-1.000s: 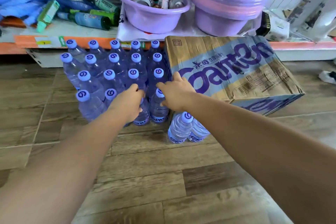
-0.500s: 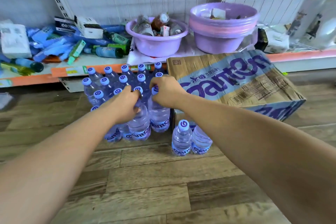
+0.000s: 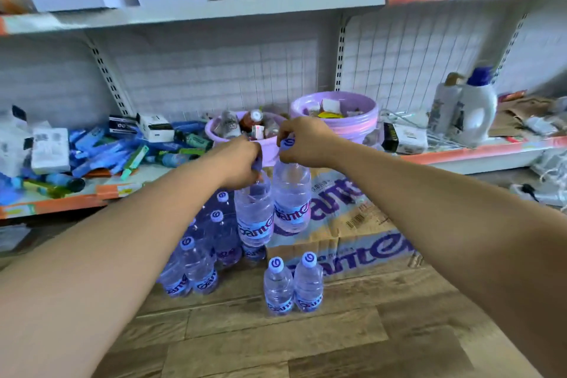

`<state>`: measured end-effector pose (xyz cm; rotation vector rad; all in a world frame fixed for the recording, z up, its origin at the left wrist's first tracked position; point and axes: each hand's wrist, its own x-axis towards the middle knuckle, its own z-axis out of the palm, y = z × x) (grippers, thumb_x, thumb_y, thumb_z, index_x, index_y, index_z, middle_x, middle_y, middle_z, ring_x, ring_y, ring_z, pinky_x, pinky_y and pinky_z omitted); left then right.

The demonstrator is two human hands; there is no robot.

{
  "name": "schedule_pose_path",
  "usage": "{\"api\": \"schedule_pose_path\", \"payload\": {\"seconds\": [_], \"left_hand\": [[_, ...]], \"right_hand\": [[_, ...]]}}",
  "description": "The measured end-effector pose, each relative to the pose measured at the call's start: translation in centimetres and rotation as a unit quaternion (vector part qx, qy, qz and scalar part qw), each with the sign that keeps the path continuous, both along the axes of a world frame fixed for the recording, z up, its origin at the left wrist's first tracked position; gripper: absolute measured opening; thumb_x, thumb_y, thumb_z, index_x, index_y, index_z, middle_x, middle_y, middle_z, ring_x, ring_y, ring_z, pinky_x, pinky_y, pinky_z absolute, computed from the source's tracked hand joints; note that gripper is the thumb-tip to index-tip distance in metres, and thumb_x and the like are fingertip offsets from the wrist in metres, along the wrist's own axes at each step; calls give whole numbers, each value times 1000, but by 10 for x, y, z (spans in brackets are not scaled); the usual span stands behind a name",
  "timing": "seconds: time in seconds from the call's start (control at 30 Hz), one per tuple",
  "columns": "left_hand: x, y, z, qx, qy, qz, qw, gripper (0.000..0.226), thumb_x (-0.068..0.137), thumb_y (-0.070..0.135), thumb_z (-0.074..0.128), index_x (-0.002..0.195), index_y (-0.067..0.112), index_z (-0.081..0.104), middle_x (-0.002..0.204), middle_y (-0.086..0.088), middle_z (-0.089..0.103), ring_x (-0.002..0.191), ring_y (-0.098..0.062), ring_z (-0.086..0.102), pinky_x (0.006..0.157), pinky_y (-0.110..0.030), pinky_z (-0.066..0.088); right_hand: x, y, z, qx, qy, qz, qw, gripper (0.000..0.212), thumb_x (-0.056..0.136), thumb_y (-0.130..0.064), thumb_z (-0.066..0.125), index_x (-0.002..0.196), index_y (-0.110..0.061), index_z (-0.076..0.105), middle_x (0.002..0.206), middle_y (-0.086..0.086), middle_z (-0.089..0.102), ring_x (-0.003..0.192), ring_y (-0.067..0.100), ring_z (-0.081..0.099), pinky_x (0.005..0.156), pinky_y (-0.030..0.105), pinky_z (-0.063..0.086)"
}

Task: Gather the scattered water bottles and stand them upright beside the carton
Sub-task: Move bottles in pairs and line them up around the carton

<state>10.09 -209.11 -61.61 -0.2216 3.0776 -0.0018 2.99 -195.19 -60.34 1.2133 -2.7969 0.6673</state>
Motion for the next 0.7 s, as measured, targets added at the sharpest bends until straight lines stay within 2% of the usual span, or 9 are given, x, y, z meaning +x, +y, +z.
{"api": "schedule_pose_path", "payload": {"seconds": [0.07, 0.1, 0.17, 0.23, 0.37, 0.47, 0.57, 0.63, 0.7], "left_hand": [[-13, 22, 3, 20, -5, -20, 1000, 25, 87, 19, 59, 66, 19, 46, 93, -11, 52, 93, -34, 56, 81, -33, 45], [-17, 34, 4, 21, -7, -25, 999, 31, 87, 19, 56, 62, 21, 40, 89, -9, 51, 88, -31, 53, 78, -31, 41], [-26, 57, 3, 22, -8, -43, 999, 33, 90, 20, 53, 62, 18, 36, 81, -5, 50, 82, -21, 42, 71, -25, 29], [-34, 78, 3, 39, -3, -63, 997, 40, 91, 22, 54, 59, 19, 30, 70, 1, 41, 81, -17, 36, 70, -21, 24], [-49, 115, -9, 57, -4, -106, 993, 45, 89, 21, 56, 56, 20, 25, 61, 5, 30, 77, -20, 35, 73, -27, 32], [-58, 135, -30, 60, -31, -106, 992, 42, 90, 20, 54, 58, 19, 25, 69, 0, 40, 79, -22, 37, 73, -29, 32], [-59, 153, -58, 55, -79, -95, 991, 40, 91, 22, 53, 60, 21, 28, 98, -15, 58, 94, -30, 52, 77, -31, 39], [-60, 160, -78, 52, -94, -101, 989, 30, 89, 22, 57, 65, 18, 40, 107, -16, 61, 102, -31, 58, 75, -31, 41], [-62, 160, -97, 71, -88, -95, 989, 11, 83, 21, 63, 82, 12, 57, 105, -14, 60, 98, -32, 61, 75, -34, 47]], "right_hand": [[-6, 23, 11, 29, 2, -11, 1000, 30, 79, -16, 66, 108, -12, 67, 100, 8, 61, 101, 27, 58, 71, 22, 37], [-8, 34, 15, 42, 4, -14, 999, 30, 78, -17, 66, 107, -13, 67, 101, 7, 60, 99, 26, 57, 71, 23, 38], [-15, 57, 20, 73, 8, -22, 997, 28, 77, -19, 67, 105, -14, 67, 108, 8, 63, 98, 25, 56, 73, 25, 40], [-21, 77, 23, 101, 12, -32, 994, 28, 78, -19, 67, 105, -14, 67, 104, 7, 59, 96, 24, 53, 72, 24, 36], [-29, 116, 18, 109, -16, -57, 992, 27, 78, -17, 69, 104, -12, 67, 92, 1, 52, 85, 18, 48, 69, 23, 37], [-35, 138, -4, 118, -43, -67, 990, 29, 78, -17, 69, 107, -11, 65, 93, 0, 51, 86, 18, 47, 69, 23, 37], [-40, 151, -36, 135, -73, -62, 986, 33, 79, -17, 68, 111, -12, 62, 96, 1, 50, 87, 18, 44, 64, 22, 34], [-41, 156, -58, 147, -99, -59, 982, 34, 80, -17, 67, 113, -12, 60, 102, 4, 53, 87, 18, 45, 64, 23, 35], [-43, 160, -80, 161, -116, -52, 979, 31, 82, -16, 65, 112, -13, 60, 100, 4, 54, 85, 19, 48, 63, 24, 36]]}}
